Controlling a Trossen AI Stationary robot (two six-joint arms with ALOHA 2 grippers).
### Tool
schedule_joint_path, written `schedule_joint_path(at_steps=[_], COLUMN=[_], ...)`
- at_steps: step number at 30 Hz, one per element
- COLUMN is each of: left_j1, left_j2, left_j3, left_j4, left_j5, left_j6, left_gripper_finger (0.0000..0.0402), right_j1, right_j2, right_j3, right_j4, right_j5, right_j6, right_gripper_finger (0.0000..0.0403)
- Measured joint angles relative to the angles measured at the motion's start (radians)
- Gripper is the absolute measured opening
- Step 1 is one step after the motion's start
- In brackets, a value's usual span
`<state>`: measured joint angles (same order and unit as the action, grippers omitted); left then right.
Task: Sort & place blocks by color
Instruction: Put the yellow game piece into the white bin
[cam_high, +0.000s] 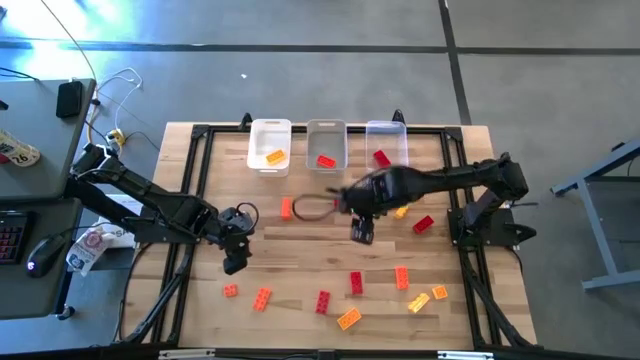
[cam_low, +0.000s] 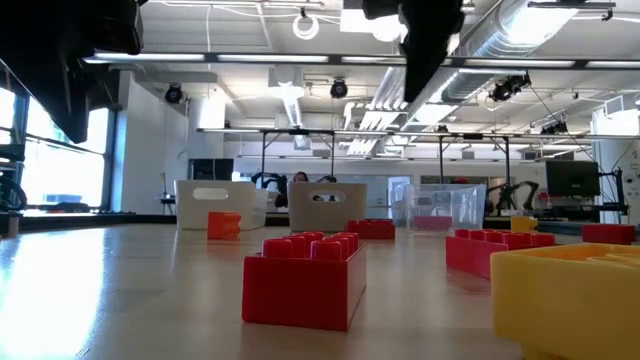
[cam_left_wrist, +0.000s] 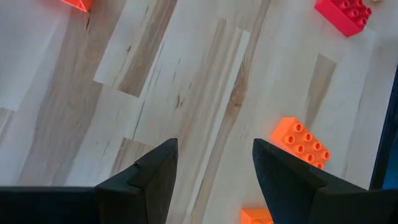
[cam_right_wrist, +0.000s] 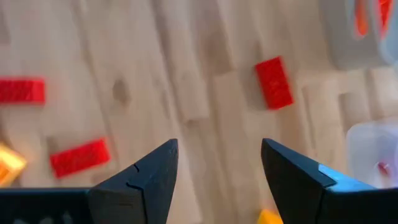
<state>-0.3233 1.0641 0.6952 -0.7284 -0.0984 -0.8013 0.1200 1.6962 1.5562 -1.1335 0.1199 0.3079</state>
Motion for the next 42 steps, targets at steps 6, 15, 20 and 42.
schedule_joint_path(at_steps=[6,15,20,42], left_j1=[0.0,0.0,0.0,0.002], left_j2=[0.0,0.0,0.0,0.0], left_j3=[0.0,0.0,0.0,0.0], left_j4=[0.0,0.011,0.061,0.102], left_j5=[-0.018,-0.018,-0.018,-0.079], left_j6=[0.0,0.0,0.0,0.053], left_gripper_finger=[0.0195,0.0195,0.0195,0.0195], right_j1=[0.124,0.27,0.32,0.243], right_j2=[0.0,0.01,0.01,-0.007], right_j3=[0.0,-0.002,-0.002,-0.177], right_j4=[-0.111,-0.254,-0.279,-0.43], right_j5=[0.079,0.143,0.207,0.312], right_j6=[0.119,0.265,0.313,0.212], right_gripper_finger=[0.0218,0.0218,0.0218,0.0218])
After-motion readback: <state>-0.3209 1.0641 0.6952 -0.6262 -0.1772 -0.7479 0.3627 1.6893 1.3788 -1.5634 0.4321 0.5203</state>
